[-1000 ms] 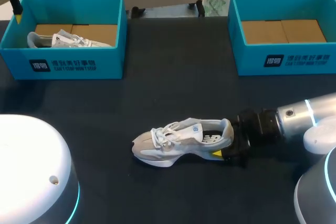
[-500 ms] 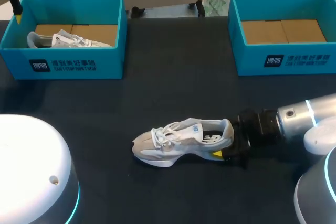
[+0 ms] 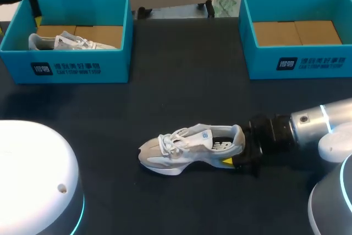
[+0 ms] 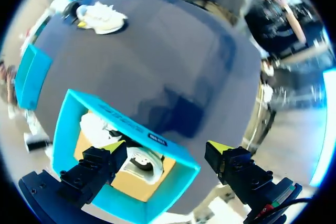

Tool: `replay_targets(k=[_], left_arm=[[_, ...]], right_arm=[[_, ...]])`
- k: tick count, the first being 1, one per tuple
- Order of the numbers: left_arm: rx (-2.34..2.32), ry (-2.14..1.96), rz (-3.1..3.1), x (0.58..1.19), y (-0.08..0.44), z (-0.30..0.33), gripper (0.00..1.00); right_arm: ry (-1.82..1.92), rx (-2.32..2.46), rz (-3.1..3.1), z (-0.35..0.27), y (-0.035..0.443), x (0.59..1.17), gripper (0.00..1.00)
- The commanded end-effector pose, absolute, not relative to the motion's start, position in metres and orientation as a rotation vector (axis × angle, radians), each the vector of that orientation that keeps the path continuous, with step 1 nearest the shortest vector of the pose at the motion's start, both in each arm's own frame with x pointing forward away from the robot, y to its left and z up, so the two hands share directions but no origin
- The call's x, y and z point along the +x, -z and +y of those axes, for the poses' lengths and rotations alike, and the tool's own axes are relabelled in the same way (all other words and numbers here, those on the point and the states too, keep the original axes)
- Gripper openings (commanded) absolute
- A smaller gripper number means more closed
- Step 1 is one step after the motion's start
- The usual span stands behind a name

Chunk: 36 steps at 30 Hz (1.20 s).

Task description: Take the shoe out of the shoebox, open the shoe tongue, remove and reinsert the insole, then place the shoe into the shoebox

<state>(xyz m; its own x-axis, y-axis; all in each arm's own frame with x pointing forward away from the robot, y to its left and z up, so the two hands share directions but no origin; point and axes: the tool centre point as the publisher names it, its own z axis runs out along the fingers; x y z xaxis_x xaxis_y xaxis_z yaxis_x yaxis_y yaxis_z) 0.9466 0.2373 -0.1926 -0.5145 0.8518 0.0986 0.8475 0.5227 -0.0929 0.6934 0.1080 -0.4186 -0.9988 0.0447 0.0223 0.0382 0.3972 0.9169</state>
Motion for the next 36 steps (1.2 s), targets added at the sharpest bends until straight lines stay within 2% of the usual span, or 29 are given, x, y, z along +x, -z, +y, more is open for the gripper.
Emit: replay_targets(k=[1,10,18,21,25,36], left_arm=[[-0.968,-0.099,-2.876,0.935,0.191,0.233,1.00],[-0.968,-0.099,-2.876,0.935,0.191,0.233,1.00],[-0.612,-0.029,-2.890,0.892,0.206,0.207,1.00],[-0.417,-0.017,-2.980,0.870,0.213,0.195,1.00],[0.294,-0.014,-2.980,0.855,0.218,0.177,1.00],[0.295,-0.025,-2.979,0.850,0.217,0.172,1.00]], right_arm=[[-1.713,0.079,2.623,0.108,0.417,0.692,0.00],[-1.713,0.079,2.623,0.108,0.417,0.692,0.00],[-1.713,0.079,2.623,0.108,0.417,0.692,0.00],[-1.713,0.079,2.623,0.108,0.417,0.692,0.00],[-1.713,0.079,2.623,0.108,0.417,0.692,0.00],[-1.713,0.079,2.623,0.108,0.417,0.692,0.00]])
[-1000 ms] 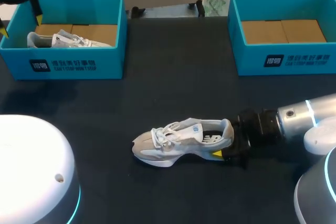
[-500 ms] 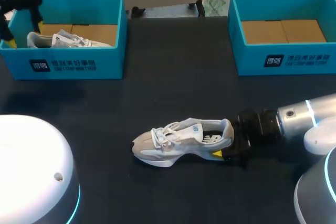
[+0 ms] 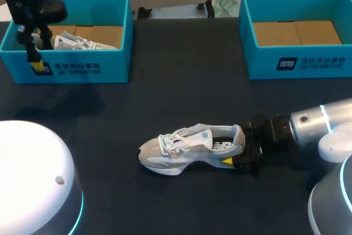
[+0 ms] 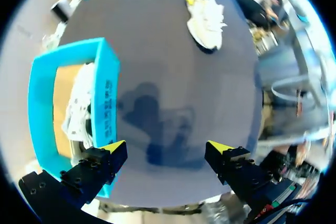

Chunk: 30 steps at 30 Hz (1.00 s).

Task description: Take the shoe out of the shoebox, open the shoe tongue, remove and reinsert the insole, then place the shoe into the shoebox

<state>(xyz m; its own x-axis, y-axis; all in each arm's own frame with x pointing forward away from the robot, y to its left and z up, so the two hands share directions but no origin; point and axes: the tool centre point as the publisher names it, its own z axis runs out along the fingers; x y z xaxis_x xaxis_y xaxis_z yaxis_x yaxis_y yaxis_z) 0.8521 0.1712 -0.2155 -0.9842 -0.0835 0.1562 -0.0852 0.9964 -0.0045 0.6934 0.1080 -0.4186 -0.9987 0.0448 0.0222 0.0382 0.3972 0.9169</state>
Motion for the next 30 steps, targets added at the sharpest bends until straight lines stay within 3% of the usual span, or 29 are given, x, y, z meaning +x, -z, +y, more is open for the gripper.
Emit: replay_targets(k=[1,6,17,21,30], left_arm=[[0.295,-0.025,-2.979,0.850,0.217,0.172,1.00],[0.340,0.061,-2.986,0.841,0.225,0.166,1.00],[0.961,-0.110,-2.738,0.815,0.228,0.095,1.00],[1.209,0.087,-2.698,0.806,0.235,0.058,1.00],[1.215,0.152,-2.693,0.802,0.238,0.044,1.00]], right_arm=[[-1.713,0.079,2.623,0.108,0.417,0.692,0.00],[-1.713,0.079,2.623,0.108,0.417,0.692,0.00],[-1.713,0.079,2.623,0.108,0.417,0.692,0.00],[-1.713,0.079,2.623,0.108,0.417,0.692,0.00],[-1.713,0.079,2.623,0.108,0.417,0.692,0.00]])
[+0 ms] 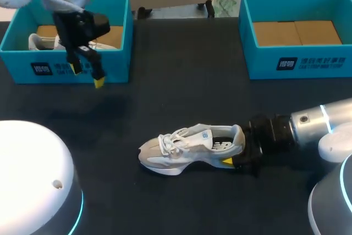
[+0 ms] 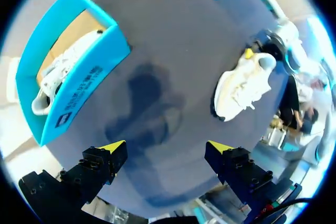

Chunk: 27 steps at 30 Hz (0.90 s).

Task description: Take the shoe out of the shoebox, open the shoe tongue, remove and reinsert the insole, then place the shoe into the shoebox

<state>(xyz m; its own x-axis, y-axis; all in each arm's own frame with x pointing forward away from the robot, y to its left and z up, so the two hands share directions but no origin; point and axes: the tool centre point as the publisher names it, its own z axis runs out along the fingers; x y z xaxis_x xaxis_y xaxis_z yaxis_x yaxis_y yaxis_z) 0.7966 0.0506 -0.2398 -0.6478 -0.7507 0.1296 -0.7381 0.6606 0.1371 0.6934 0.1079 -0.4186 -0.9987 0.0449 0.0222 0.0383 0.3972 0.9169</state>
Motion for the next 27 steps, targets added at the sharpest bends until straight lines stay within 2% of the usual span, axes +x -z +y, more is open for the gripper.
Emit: replay_targets(k=[1,7,21,27], left_arm=[[1.215,0.152,-2.693,0.802,0.238,0.044,1.00],[1.260,0.156,-2.664,0.803,0.238,0.042,1.00],[1.918,0.117,-2.432,0.743,0.244,-0.046,1.00],[1.918,0.117,-2.432,0.743,0.244,-0.046,1.00]], right_arm=[[-1.713,0.079,2.623,0.108,0.417,0.692,0.00],[-1.713,0.079,2.623,0.108,0.417,0.692,0.00],[-1.713,0.079,2.623,0.108,0.417,0.692,0.00],[-1.713,0.079,2.623,0.108,0.417,0.692,0.00]])
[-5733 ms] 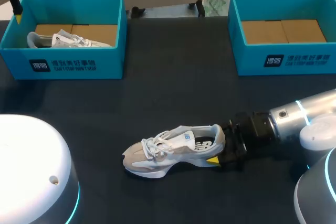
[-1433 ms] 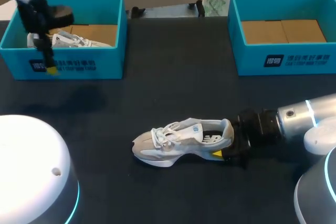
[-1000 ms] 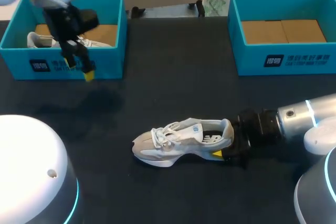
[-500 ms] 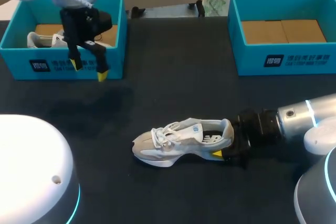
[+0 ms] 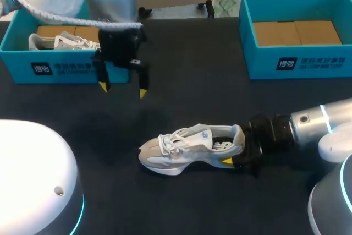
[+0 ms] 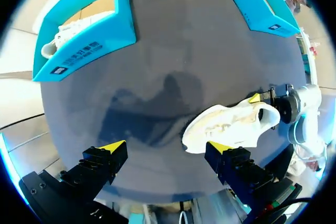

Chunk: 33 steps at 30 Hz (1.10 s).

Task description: Take the shoe out of the shoebox, open the shoe tongue, remove and reinsert the insole, then place the shoe into the shoebox

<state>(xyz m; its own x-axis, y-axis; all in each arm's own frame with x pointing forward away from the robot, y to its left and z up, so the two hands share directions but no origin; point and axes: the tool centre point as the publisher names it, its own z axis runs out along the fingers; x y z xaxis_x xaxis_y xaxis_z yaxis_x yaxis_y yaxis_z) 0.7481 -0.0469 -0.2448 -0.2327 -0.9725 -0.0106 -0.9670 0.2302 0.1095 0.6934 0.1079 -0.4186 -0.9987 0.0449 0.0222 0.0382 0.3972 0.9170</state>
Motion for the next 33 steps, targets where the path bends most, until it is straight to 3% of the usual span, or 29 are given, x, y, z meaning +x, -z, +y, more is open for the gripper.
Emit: replay_targets(k=[1,9,26,33], left_arm=[[1.918,0.117,-2.432,0.743,0.244,-0.046,1.00],[1.933,0.110,-2.418,0.744,0.246,-0.047,1.00],[1.987,0.056,-2.329,0.702,0.257,-0.134,1.00],[2.011,0.050,-2.319,0.703,0.257,-0.137,1.00]], right_arm=[[-1.713,0.079,2.623,0.108,0.417,0.692,0.00],[-1.713,0.079,2.623,0.108,0.417,0.692,0.00],[-1.713,0.079,2.623,0.108,0.417,0.692,0.00],[-1.713,0.079,2.623,0.108,0.417,0.692,0.00]])
